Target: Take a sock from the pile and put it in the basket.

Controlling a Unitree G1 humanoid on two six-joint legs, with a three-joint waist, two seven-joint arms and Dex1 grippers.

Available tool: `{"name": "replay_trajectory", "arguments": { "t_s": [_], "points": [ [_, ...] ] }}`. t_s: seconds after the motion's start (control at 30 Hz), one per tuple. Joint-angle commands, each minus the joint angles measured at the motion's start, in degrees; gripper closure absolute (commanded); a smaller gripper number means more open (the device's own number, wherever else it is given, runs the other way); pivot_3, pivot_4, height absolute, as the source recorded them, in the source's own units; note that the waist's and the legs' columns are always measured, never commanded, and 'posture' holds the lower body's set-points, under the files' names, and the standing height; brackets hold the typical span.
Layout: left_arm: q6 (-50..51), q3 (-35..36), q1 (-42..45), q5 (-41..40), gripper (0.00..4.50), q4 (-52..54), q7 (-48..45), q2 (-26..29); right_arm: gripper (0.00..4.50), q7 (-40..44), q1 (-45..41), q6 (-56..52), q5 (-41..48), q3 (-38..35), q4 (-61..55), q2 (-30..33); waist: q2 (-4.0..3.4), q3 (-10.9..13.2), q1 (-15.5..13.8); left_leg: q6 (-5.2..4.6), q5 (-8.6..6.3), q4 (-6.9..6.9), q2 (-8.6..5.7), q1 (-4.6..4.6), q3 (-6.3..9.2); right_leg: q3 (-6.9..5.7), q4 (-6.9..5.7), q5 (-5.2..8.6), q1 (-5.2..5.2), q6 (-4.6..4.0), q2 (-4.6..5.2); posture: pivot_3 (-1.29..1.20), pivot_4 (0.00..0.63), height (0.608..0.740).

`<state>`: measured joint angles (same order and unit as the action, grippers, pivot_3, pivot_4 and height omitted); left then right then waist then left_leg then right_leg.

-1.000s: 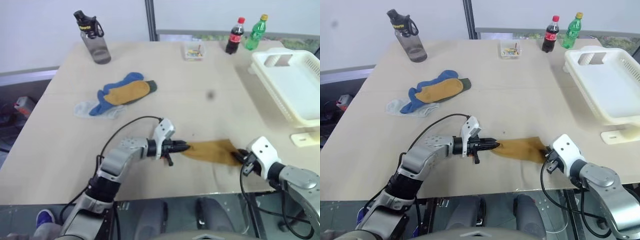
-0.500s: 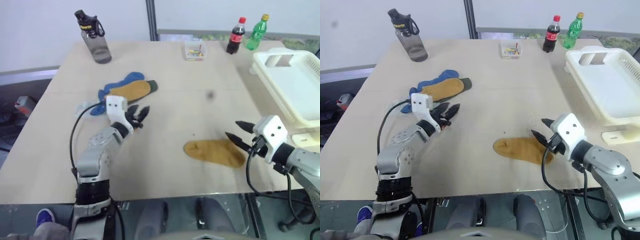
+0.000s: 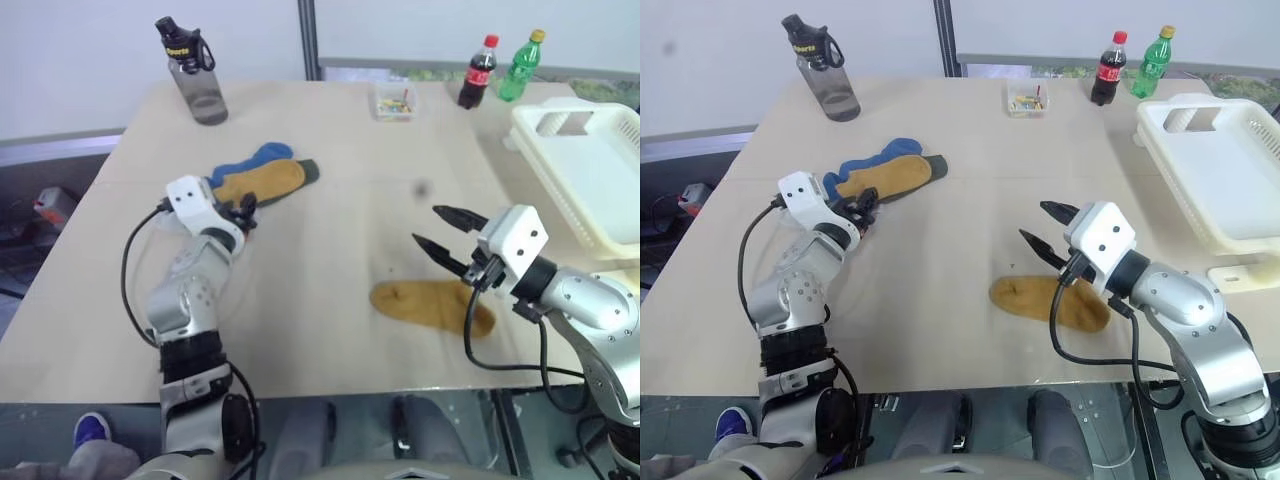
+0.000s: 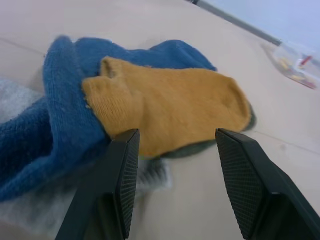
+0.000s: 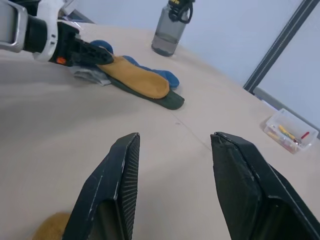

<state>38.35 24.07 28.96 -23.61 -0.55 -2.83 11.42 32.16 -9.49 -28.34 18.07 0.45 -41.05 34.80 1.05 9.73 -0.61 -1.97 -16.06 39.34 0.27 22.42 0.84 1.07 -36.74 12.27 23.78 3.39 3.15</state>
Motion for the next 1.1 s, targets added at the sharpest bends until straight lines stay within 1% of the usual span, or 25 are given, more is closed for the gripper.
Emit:
{"name": "replay_trajectory", "arguments": {
  "t_s": [0.03, 0.27, 0.4, 0.5, 0.73, 0.83, 0.87, 0.93, 0.97, 1.03, 1.1],
  "points": [
    [-0.85, -0.45, -0.35, -0.85, 1.93, 2.60, 0.06, -0.04, 2.19, -0.01, -0.03, 0.85, -0.37, -0.62, -0.89, 0.22, 0.01, 0.01, 0.00, 0.00, 0.00, 0.00, 0.00, 0.00, 0.00, 0.00, 0.00, 0.00, 0.00, 0.00, 0.00, 0.00, 0.150, 0.740],
    [2.51, 1.11, -3.57, -3.72, 1.93, 7.16, 0.09, 1.15, 2.19, 0.19, 0.84, 0.14, 0.36, -1.44, -0.77, 0.51, 0.01, 0.01, -0.01, 0.02, 0.01, 0.00, 0.03, 0.01, 0.02, 0.00, -0.01, 0.00, 0.01, -0.01, 0.01, 0.00, 0.150, 0.740],
    [3.51, 2.14, -3.80, -4.94, 1.93, 7.44, 0.60, 2.13, 2.19, 0.51, 0.92, 0.18, 0.76, -1.35, -0.43, 0.56, 0.01, 0.01, -0.03, 0.01, 0.00, 0.00, 0.02, 0.00, 0.04, -0.03, -0.02, 0.00, 0.00, -0.01, 0.01, 0.00, 0.150, 0.740],
    [2.62, 2.08, -2.32, -4.92, 1.93, 5.27, 0.94, 2.04, 2.19, 0.69, 0.54, 0.40, 0.69, -1.13, 0.08, 0.52, 0.01, 0.01, -0.10, 0.01, 0.00, 0.00, 0.02, 0.00, 0.04, -0.03, -0.02, 0.00, 0.00, -0.01, 0.00, 0.00, 0.150, 0.740],
    [-1.82, 1.16, 3.43, -3.40, 1.93, -4.31, 1.37, 1.62, 2.19, 0.70, -0.15, 0.25, 0.38, -1.41, 0.36, 0.63, 0.01, 0.01, -0.04, 0.02, 0.01, 0.00, -0.02, 0.02, 0.09, -0.08, -0.01, 0.00, -0.01, -0.01, 0.00, 0.00, 0.150, 0.740],
    [-2.62, 1.36, 3.79, -3.76, 2.69, -5.50, 1.53, 1.54, 2.19, 0.37, 0.10, -0.31, 0.46, -1.99, -0.32, 0.75, 0.01, 0.01, 0.16, 0.03, 0.02, -0.01, -0.02, 0.02, 0.07, -0.05, -0.01, 0.00, 0.00, -0.01, 0.00, 0.00, 0.150, 0.740],
    [-2.75, 1.33, 3.76, -3.92, 3.15, -5.65, 1.45, 1.55, 2.19, 0.26, 0.28, -0.47, 0.47, -2.16, -0.52, 0.78, 0.01, 0.01, 0.15, 0.04, 0.02, -0.01, -0.01, 0.02, 0.08, -0.05, -0.01, 0.00, 0.01, -0.01, 0.00, 0.00, 0.150, 0.740],
    [-2.71, 1.28, 3.56, -4.31, 4.33, -5.58, 1.26, 1.57, 2.19, -0.05, 0.64, -0.79, 0.53, -2.35, -1.00, 0.81, 0.01, 0.01, 0.00, 0.04, 0.02, -0.02, -0.01, 0.04, 0.11, -0.08, -0.01, 0.00, 0.01, -0.01, 0.00, 0.00, 0.150, 0.740],
    [-2.37, 1.35, 3.34, -4.71, 4.48, -5.18, 1.16, 1.51, 2.19, -0.20, 0.81, -0.92, 0.55, -2.45, -1.14, 0.80, 0.01, 0.01, -0.04, 0.04, 0.02, -0.01, -0.01, 0.04, 0.11, -0.08, -0.01, 0.00, 0.01, -0.01, 0.01, 0.00, 0.150, 0.740],
    [-1.12, 1.67, 2.76, -6.17, 4.48, -3.78, 0.64, 1.39, 2.19, -0.42, 0.97, -1.15, 0.57, -2.55, -1.33, 0.73, 0.01, 0.01, -0.10, 0.04, 0.02, -0.01, -0.01, 0.04, 0.12, -0.09, -0.01, 0.00, 0.01, -0.01, 0.01, 0.00, 0.150, 0.740],
    [2.31, 2.41, 1.48, -9.60, 4.48, -0.80, -0.14, 1.27, 2.19, -0.55, 0.98, -1.28, 0.57, -2.54, -1.32, 0.68, 0.01, 0.01, -0.06, 0.04, 0.02, -0.01, -0.01, 0.04, 0.14, -0.10, -0.01, 0.00, 0.00, -0.01, 0.01, 0.00, 0.150, 0.740]
  ]
}}
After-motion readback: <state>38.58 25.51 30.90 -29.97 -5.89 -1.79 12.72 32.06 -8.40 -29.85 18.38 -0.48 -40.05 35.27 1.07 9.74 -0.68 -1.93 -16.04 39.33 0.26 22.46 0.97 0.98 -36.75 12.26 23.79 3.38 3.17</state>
